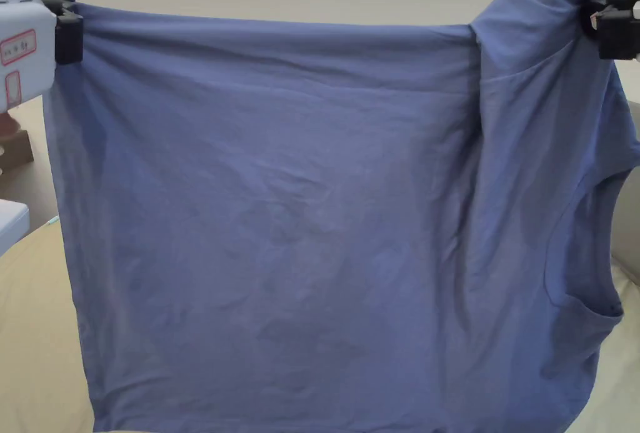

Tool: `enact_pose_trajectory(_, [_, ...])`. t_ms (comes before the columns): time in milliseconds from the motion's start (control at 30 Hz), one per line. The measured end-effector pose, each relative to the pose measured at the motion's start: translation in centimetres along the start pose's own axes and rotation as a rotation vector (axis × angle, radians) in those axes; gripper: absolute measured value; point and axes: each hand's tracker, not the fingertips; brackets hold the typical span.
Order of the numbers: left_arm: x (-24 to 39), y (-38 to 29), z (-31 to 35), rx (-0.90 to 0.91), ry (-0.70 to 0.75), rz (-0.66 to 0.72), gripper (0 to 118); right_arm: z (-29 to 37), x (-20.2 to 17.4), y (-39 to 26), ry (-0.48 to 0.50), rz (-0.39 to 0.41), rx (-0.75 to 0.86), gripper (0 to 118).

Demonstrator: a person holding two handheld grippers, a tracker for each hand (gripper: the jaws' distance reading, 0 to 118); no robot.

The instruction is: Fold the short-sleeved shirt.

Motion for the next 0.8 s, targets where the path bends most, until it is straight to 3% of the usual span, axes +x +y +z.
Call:
enact_pose_trajectory(167, [-0.2, 0.8, -3.5, -0.018, 0.019, -0.065, 2, -2.4, -0.1, 1.3, -0.008, -0.036, 0.004, 4])
enact_pose_trajectory(500, [1.0, 1.7, -11.0, -0.058, 0.033, -0.101, 2, -11.9, -1.0, 1.1, -0.104, 0.089, -0.019, 4])
enact_pose_trajectory(800, [2.5, 0.0, -21.0, -0.112, 0.037, -0.099, 2, -22.0, -1.1, -1.8, -0.146, 0.148, -0.069, 4])
